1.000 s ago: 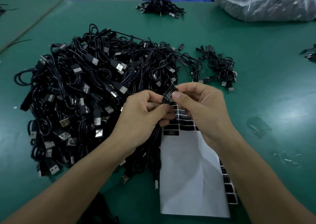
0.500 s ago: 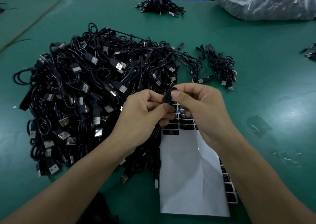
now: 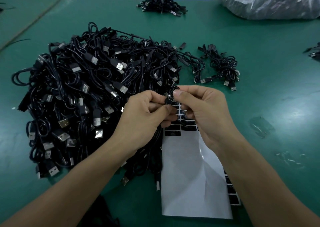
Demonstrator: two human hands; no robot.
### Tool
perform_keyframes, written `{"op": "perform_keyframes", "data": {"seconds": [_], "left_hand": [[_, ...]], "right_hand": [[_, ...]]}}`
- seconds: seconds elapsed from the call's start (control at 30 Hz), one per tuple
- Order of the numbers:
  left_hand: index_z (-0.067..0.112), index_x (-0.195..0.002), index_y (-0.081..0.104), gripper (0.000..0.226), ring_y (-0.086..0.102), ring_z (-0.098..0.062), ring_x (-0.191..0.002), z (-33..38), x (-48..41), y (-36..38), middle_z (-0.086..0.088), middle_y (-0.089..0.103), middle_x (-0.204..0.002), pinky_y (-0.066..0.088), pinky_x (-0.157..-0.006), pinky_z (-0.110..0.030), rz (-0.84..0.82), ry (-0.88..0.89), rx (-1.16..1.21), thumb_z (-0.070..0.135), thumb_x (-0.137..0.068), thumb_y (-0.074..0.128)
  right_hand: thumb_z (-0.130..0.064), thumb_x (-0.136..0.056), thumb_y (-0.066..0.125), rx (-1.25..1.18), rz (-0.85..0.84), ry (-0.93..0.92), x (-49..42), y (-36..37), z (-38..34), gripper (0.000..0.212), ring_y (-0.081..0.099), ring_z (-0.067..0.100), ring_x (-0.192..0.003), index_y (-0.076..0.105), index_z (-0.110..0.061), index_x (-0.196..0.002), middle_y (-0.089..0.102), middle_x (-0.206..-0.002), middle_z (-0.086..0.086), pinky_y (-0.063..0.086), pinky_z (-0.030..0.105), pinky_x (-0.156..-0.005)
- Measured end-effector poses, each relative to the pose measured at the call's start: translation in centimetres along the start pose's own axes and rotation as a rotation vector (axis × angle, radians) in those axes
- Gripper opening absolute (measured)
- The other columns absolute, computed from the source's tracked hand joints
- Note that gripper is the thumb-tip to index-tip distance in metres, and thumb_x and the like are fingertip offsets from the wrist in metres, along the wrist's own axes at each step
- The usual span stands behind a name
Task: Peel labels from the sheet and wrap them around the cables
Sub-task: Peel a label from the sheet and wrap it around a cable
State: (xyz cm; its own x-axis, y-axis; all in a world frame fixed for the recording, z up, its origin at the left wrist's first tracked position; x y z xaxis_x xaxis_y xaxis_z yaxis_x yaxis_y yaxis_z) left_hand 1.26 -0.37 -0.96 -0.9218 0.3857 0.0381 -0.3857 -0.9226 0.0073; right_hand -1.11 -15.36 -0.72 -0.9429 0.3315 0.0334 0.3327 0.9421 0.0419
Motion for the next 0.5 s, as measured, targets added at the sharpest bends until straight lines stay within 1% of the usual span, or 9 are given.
{"op": "perform_keyframes", "data": {"seconds": [0.13,0.23,0.3,0.5], "left_hand": [[0.008,-0.097,0.063,0.004,0.077,-0.017,-0.08,-0.02,0.01,0.01,-0.004,0.078,-0.083,0.06,-0.066,-0.023,0.019,-0.004,0.005,0.006,-0.094,0.066],[0.008,-0.096,0.064,0.004,0.077,-0.017,-0.08,0.03,0.02,0.01,-0.006,0.078,-0.083,0.061,-0.067,-0.025,0.028,-0.01,0.014,0.005,-0.094,0.066],[0.007,-0.096,0.064,0.003,0.077,-0.018,-0.079,0.04,0.05,0.04,-0.006,0.078,-0.082,0.062,-0.068,-0.025,0.033,-0.011,0.015,0.005,-0.095,0.065],[0.006,-0.096,0.063,0.003,0.077,-0.017,-0.079,0.09,0.09,0.13,-0.005,0.078,-0.081,0.059,-0.064,-0.022,0.033,0.002,0.002,0.005,-0.095,0.065]], "right_hand": [[-0.011,-0.085,0.077,-0.051,-0.024,0.009,0.13,0.15,-0.28,0.007,0.056,-0.001,-0.058,0.077,-0.018,-0.085,0.066,-0.064,-0.013,0.043,0.011,-0.056],[-0.011,-0.084,0.078,-0.081,-0.03,-0.007,0.16,0.12,-0.55,0.013,0.054,0.004,-0.063,0.078,-0.022,-0.078,0.066,-0.067,-0.009,0.042,0.018,-0.057],[-0.009,-0.085,0.077,-0.081,-0.033,-0.02,0.21,0.13,-0.6,0.015,0.055,0.006,-0.062,0.078,-0.022,-0.077,0.066,-0.065,-0.007,0.042,0.02,-0.057],[-0.004,-0.085,0.077,-0.004,-0.02,-0.102,0.56,0.26,-0.69,0.014,0.06,-0.001,-0.058,0.074,-0.018,-0.083,0.068,-0.062,-0.009,0.045,0.011,-0.055]]}}
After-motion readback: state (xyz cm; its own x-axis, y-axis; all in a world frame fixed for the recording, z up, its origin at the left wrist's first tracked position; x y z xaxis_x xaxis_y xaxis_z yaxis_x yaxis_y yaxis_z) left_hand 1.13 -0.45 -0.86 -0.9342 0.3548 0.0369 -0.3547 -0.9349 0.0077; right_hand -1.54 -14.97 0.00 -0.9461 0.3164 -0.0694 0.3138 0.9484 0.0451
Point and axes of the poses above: each hand's wrist, its own x-axis away from the middle knuckle, its own y-axis out of the palm, z = x × y, the point moved 2 cm from there along -x, towards the middle knuckle
